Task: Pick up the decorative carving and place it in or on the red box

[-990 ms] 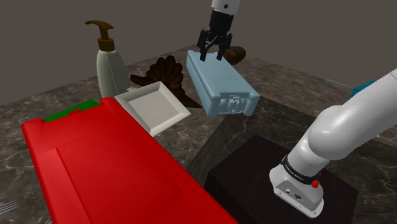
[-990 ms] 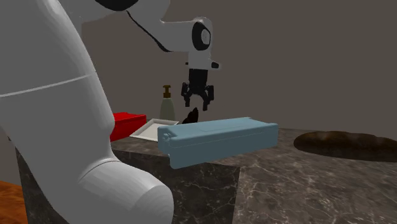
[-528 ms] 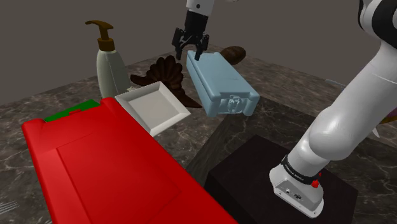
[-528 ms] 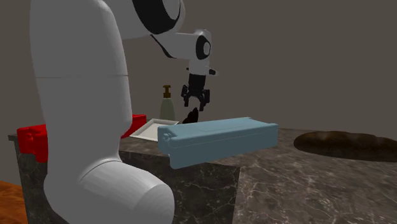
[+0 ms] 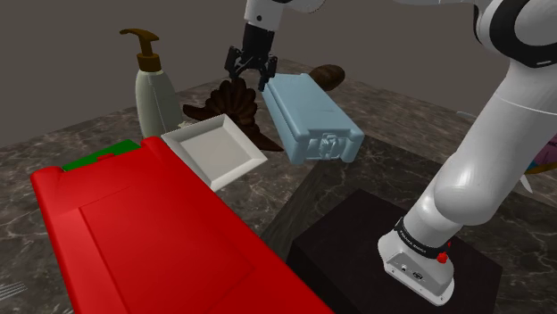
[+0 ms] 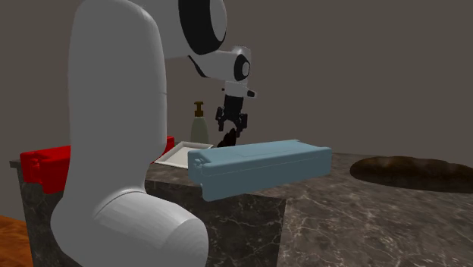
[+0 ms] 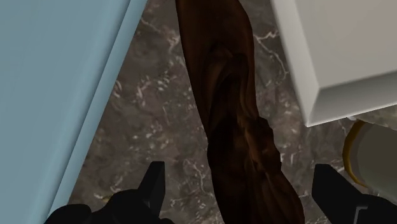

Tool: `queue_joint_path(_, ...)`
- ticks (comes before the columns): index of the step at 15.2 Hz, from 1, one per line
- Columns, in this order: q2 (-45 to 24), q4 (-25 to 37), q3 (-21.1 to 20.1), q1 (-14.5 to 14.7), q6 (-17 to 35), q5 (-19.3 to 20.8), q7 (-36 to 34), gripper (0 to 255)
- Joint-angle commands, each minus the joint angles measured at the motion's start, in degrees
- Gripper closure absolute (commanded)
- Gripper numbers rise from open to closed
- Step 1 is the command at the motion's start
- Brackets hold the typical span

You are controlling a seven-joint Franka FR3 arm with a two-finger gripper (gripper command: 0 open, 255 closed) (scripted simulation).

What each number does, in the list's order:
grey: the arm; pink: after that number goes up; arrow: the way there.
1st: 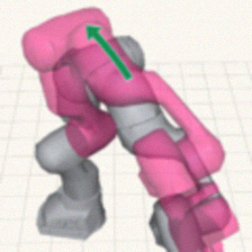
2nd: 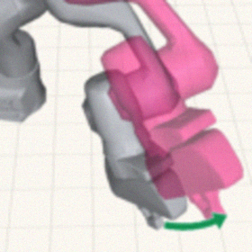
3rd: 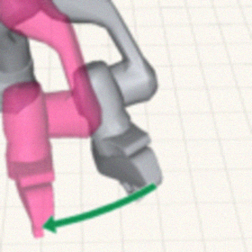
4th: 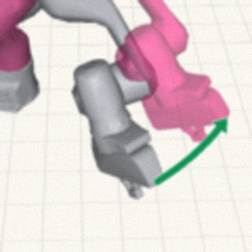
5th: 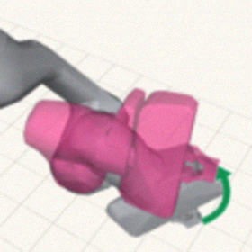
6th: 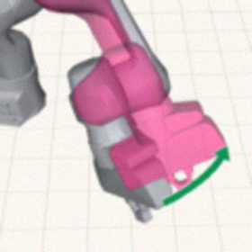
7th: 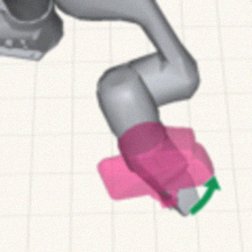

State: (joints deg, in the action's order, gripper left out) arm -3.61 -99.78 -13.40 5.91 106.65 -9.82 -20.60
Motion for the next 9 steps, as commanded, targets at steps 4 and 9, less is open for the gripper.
queue_joint_path(4,-0.45,-2.17,-0.21,0.26,2.68,0.0,-0.02,0)
queue_joint_path(9,-0.45,-2.16,-0.21,0.26,2.68,0.0,-0.02,0)
